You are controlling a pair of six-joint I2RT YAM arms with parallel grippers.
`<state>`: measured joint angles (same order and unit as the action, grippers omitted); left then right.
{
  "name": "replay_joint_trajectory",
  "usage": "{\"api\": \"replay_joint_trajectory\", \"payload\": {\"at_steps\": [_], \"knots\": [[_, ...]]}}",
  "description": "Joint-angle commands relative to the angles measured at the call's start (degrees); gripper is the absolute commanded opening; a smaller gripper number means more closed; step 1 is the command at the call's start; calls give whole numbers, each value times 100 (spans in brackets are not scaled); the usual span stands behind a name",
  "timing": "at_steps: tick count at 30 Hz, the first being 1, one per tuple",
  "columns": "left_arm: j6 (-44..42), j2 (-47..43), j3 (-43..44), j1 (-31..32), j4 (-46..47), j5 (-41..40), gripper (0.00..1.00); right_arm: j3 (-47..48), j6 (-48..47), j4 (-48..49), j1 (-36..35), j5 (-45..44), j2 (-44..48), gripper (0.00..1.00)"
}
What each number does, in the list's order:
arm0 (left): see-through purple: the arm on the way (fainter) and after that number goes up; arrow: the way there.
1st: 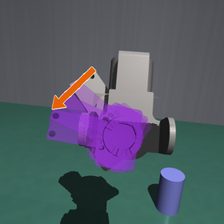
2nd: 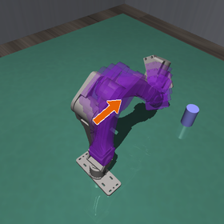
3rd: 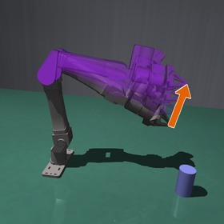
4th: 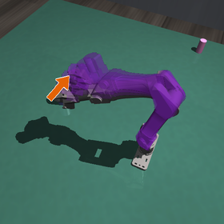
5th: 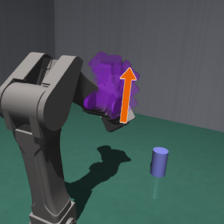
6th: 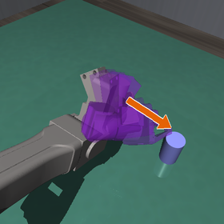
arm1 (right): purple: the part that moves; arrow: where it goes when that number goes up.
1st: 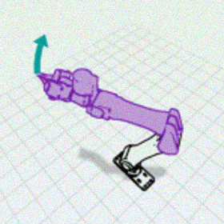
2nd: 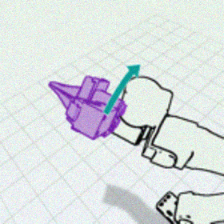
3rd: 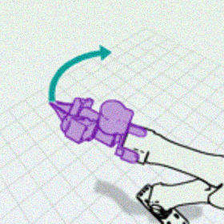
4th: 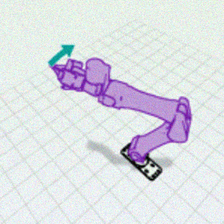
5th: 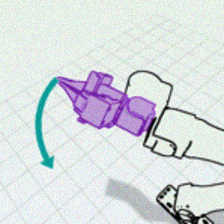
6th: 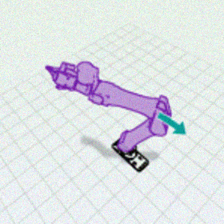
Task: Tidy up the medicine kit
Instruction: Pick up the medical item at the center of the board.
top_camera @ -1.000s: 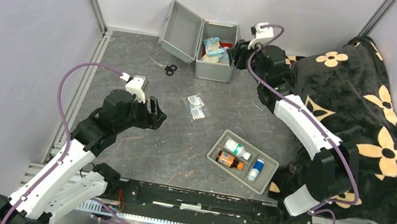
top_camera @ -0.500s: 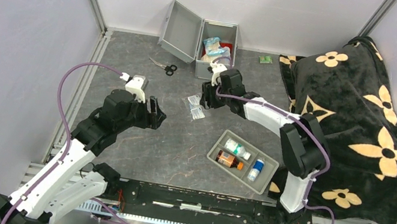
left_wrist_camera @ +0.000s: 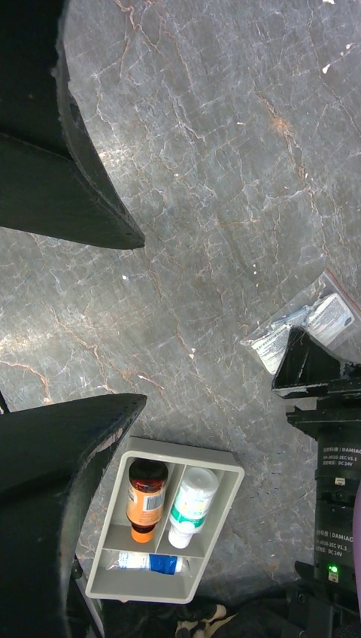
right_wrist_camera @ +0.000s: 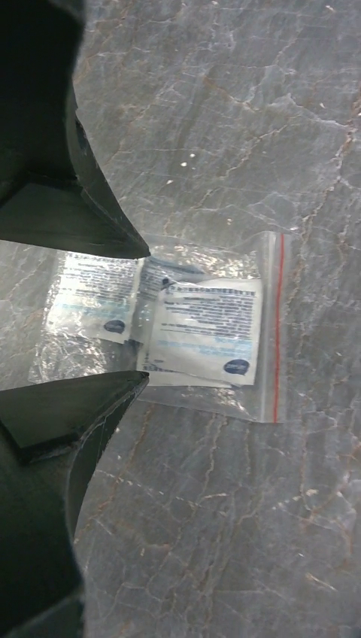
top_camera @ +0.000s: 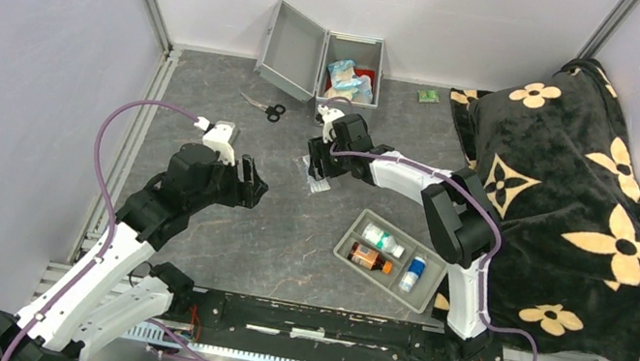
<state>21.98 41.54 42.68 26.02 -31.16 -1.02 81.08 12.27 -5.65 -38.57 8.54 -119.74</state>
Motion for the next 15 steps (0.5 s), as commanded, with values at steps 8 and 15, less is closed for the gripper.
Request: {"api": "replay_joint_trajectory", "payload": {"at_steps": [8,15], "knots": [[-185,42,17,0,156,-21,77,507,-215,-111,-182,-960,-114,81],[-168,70,23,2,132,-83,77,1146,-395,-672,-270,-1057,-598,95]]}}
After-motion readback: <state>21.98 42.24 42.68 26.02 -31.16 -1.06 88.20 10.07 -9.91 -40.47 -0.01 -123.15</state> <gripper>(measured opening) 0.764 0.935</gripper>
